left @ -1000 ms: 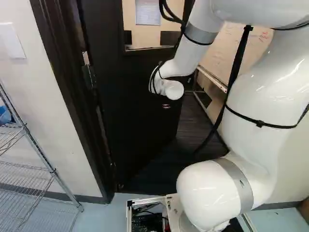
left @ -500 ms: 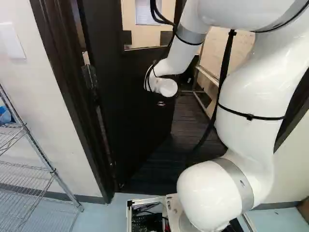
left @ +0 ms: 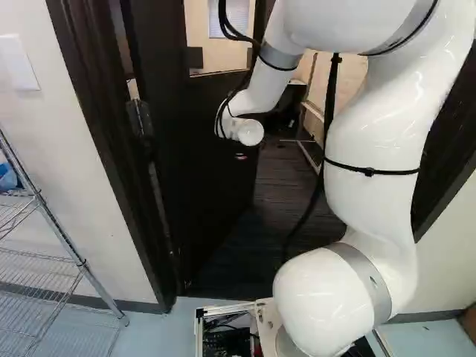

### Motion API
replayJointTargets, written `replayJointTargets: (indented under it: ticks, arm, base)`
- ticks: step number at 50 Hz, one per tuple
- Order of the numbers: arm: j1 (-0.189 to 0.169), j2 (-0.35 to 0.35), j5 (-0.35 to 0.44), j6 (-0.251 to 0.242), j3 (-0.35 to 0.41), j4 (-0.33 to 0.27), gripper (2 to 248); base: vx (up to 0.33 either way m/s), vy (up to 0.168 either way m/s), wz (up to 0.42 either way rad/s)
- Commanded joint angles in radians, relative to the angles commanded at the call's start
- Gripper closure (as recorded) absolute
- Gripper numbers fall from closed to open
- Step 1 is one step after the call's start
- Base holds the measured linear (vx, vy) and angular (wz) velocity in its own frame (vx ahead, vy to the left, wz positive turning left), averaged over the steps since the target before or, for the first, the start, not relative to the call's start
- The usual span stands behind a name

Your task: Open the door and move inside

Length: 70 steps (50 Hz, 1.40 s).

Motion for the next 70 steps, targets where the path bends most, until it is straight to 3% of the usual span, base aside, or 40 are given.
replayJointTargets:
  ticks: [70]
  arm:
    - [0.087, -0.205, 0.000, 0.000, -0.252, -0.055, 3]
  base:
    - [0.000, 0.000, 0.000]
